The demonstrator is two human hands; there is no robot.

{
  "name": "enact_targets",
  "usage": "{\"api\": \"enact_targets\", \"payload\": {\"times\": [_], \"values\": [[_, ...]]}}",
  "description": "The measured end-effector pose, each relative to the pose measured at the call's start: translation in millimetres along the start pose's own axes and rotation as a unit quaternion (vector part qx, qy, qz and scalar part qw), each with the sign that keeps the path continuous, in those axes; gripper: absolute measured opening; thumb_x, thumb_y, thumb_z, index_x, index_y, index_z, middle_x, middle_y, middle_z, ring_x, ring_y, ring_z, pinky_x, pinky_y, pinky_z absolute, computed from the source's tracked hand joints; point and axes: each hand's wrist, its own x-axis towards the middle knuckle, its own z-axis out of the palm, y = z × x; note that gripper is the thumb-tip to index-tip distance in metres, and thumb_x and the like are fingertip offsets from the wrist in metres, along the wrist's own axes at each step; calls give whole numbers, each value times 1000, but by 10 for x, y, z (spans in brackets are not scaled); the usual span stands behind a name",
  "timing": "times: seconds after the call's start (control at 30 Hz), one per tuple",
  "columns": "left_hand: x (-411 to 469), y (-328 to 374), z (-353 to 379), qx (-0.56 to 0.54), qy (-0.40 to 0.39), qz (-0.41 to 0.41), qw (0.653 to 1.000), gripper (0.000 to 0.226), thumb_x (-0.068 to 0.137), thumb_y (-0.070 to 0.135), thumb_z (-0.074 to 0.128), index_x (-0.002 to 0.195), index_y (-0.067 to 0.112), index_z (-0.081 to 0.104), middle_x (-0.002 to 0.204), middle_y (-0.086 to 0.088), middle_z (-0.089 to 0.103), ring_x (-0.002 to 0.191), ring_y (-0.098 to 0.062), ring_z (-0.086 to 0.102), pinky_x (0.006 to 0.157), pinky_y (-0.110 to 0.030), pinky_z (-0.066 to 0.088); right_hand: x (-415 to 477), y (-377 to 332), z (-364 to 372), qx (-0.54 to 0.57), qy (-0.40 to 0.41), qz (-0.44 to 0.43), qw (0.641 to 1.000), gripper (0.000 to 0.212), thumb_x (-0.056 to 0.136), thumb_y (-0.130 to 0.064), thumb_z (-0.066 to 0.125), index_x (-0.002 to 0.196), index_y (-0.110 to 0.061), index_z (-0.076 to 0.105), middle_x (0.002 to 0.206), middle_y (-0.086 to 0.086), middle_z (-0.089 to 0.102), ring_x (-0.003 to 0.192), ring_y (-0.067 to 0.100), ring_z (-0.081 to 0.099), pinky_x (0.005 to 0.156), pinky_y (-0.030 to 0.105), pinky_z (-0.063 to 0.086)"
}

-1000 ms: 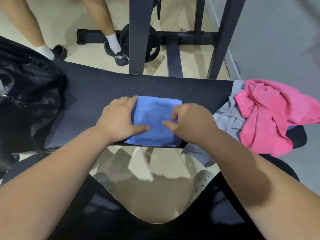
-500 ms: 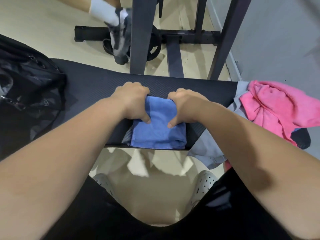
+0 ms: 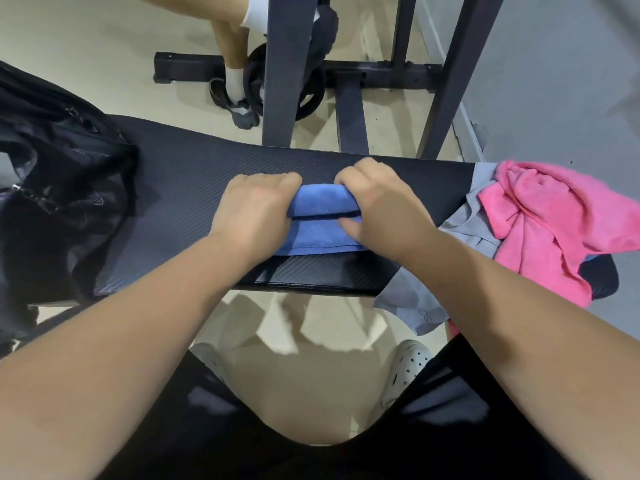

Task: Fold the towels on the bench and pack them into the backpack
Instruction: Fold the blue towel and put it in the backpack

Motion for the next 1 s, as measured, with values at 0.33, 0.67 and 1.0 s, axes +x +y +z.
{"api": "enact_targets", "payload": {"times": [0.33,0.67,1.0], "values": [[-592,194,233,78,-103,39,991,95,90,73,17,160,9,18,168,-13,13,154,-32,17,117,-63,22,-541,59,163,-12,41,-57,997,41,89,-52,61,103,-16,76,106,5,64,97,29,60,81,42,48],[-791,314,389,39,-134,9,990,90,94,68,11,158,6,-4,167,-18,-9,155,-34,-7,120,-63,18,-143,24,361,-22,-166,62,984,61,104,-51,27,161,-30,16,169,0,13,156,25,3,124,54,3],[-212,319,98,-35,-14,-56,998,68,98,50,21,150,10,43,151,-4,47,129,-30,48,101,-47,37,-266,58,341,-17,-153,45,987,78,95,-64,14,162,-22,11,168,2,14,156,29,0,124,56,4]]}}
